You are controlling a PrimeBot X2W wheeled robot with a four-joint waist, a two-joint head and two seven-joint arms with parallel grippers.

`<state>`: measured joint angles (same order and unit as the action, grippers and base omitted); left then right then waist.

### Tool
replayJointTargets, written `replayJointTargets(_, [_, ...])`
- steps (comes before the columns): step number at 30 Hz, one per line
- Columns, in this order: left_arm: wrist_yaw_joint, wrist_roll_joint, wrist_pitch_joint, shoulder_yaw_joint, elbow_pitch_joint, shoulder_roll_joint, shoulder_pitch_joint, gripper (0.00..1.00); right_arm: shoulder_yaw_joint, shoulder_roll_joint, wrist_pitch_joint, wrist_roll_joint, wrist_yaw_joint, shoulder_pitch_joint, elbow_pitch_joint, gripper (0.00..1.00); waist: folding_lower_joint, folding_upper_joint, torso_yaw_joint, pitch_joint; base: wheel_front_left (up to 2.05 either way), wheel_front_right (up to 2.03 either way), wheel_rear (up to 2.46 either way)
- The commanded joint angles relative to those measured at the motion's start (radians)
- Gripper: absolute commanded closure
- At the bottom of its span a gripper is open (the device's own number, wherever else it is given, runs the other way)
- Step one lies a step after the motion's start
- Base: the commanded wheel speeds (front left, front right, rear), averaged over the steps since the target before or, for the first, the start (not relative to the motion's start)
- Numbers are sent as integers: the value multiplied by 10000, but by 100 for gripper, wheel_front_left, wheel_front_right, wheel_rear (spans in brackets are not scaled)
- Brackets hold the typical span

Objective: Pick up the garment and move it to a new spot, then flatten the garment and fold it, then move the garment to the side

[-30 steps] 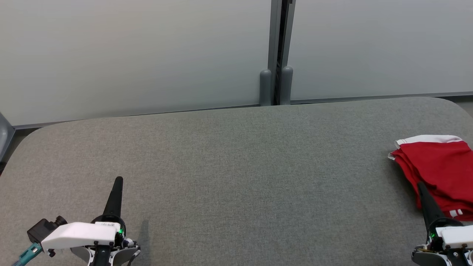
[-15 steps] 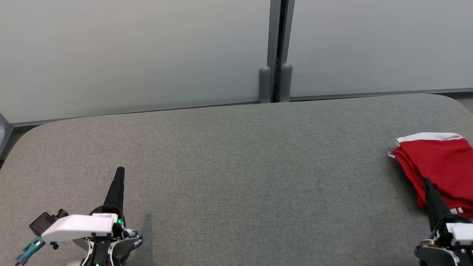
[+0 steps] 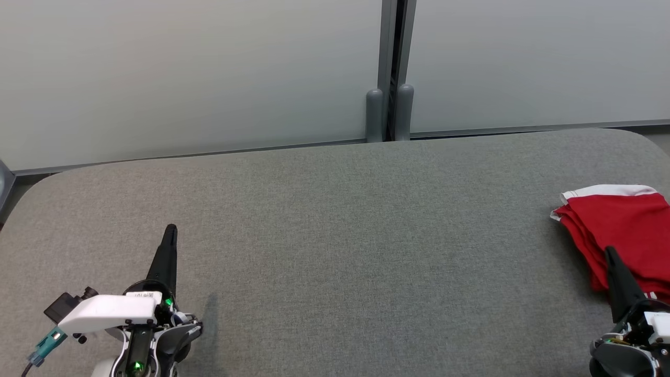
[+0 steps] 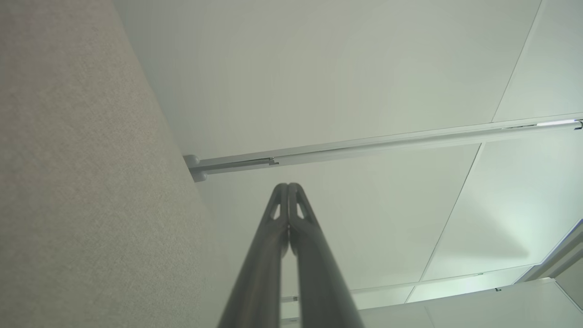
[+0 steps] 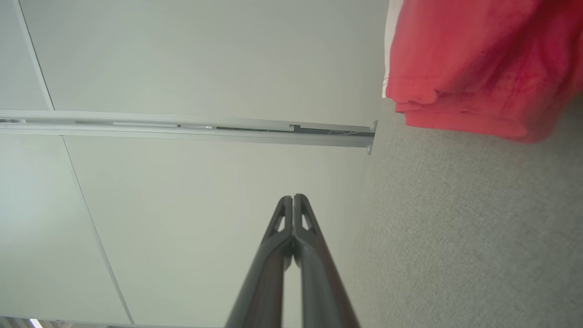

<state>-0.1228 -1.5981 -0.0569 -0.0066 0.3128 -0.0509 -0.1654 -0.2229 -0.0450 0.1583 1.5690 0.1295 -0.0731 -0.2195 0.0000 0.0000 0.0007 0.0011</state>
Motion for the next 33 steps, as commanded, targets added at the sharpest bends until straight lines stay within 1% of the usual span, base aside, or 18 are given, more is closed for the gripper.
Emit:
replayJointTargets(1, [-96,-119,-44,55,9,-16,-184,100,-69,-93,59,189,21,-126,-35,100,0,0,-3,10,0,0,0])
replayJointTargets(5, [-129,-317,-89,66,36,7,-288,100,-104,-97,71,440,21,-146,-52,100,0,0,-11,43,0,0,0])
replayJointTargets(33, [-114,-298,-87,59,30,4,-274,100,-97,-96,70,402,21,-141,-45,100,0,0,-11,43,0,0,0])
